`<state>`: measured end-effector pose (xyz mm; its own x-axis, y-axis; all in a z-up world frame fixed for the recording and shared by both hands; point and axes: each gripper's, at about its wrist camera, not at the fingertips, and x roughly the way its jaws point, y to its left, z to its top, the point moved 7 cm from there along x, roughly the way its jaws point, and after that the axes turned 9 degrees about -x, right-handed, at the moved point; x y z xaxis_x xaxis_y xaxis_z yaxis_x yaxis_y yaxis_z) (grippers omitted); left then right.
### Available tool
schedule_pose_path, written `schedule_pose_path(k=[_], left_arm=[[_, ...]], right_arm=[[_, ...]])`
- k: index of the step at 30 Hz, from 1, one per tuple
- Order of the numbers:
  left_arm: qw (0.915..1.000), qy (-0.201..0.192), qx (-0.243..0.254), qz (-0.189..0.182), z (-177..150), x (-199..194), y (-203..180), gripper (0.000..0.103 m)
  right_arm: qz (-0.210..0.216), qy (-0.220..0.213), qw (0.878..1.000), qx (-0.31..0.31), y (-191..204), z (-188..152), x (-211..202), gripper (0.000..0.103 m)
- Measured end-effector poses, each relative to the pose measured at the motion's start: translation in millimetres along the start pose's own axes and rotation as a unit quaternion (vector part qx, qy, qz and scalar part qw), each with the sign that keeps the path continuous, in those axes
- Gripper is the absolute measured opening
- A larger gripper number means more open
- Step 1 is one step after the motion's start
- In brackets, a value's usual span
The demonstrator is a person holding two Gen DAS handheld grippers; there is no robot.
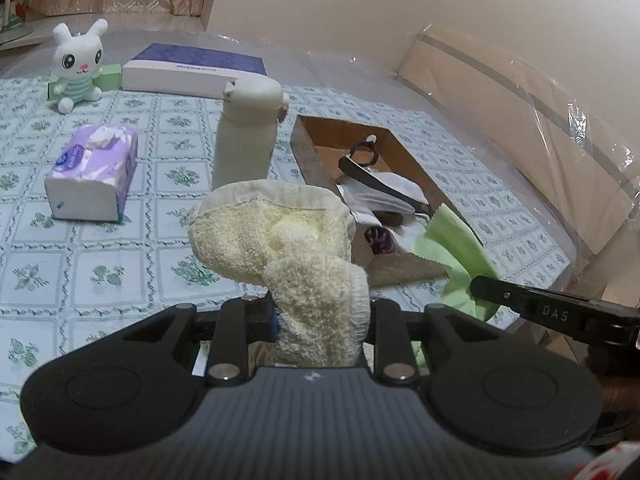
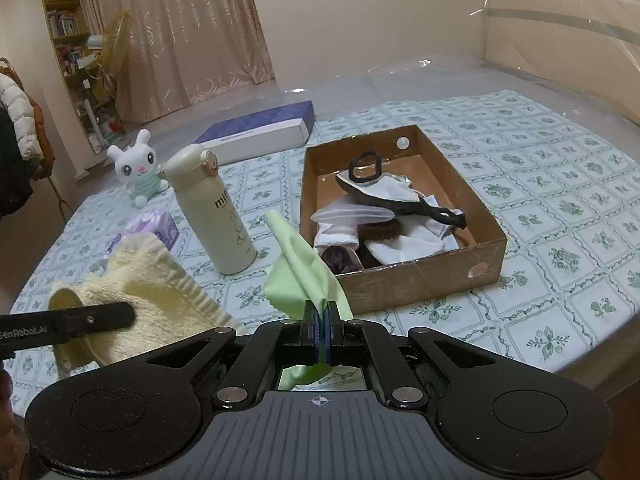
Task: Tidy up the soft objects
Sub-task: 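Carry the towel in the left gripper while the right gripper carries the green cloth to the box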
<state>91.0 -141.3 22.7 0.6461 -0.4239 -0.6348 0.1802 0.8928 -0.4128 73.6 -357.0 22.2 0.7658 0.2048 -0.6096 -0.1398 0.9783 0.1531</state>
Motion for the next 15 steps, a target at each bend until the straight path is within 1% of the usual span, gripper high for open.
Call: schedule_pose_path(k=[6,15], left_arm=[[0.9999,0.011,-0.007,-0.004,-4.1,9.1,-4.2,0.023],[0.9997,0.018,-0.006,-0.013,-5.7,18.9,-18.3,0.023]], right_arm=[[0.0,-0.001,1.0,0.002,-1.7,-1.3,0.2,0.002],[-0.006,-0.002,1.0,0.01,-7.5,-3.3,-0.2,0.002]])
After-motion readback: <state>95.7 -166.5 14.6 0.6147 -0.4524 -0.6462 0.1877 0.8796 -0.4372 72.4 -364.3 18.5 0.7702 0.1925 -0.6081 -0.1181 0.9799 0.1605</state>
